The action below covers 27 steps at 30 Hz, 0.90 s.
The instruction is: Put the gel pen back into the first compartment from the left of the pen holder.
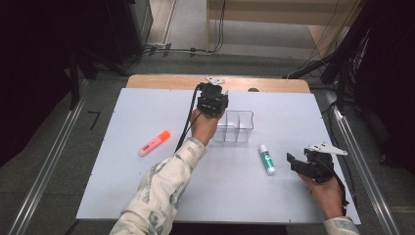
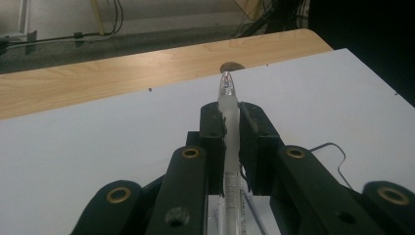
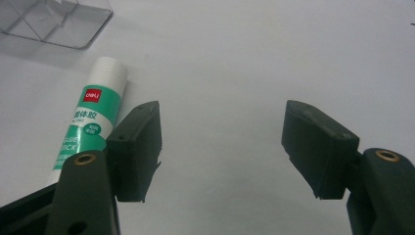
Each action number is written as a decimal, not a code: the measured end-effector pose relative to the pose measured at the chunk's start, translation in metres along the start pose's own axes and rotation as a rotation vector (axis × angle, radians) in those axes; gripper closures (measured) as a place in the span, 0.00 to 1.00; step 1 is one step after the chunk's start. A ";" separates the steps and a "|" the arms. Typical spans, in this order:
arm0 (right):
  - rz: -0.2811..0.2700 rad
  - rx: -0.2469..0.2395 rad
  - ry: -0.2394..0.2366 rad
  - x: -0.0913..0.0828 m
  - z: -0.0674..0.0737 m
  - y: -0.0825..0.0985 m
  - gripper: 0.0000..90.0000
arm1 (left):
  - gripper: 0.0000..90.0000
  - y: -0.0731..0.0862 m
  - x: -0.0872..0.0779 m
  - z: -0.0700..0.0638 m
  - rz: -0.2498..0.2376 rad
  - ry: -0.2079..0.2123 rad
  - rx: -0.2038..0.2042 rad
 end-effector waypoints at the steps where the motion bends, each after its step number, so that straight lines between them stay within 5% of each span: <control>1: 0.000 0.000 0.001 0.000 0.000 0.000 0.33 | 0.90 -0.001 0.001 0.000 -0.002 0.000 0.000; 27: 0.001 0.008 -0.001 -0.001 -0.002 0.001 0.33 | 0.90 -0.016 0.027 -0.005 -0.016 -0.021 0.016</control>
Point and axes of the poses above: each handheld gripper's, and its own axes: x roughly forward along the jaws, y roughly out of its underside, z roughly to its left, the point moved 10 cm from there along x, roughly forward along the jaws, and after that the axes turned 4 degrees about -z, right-handed, at the moved point
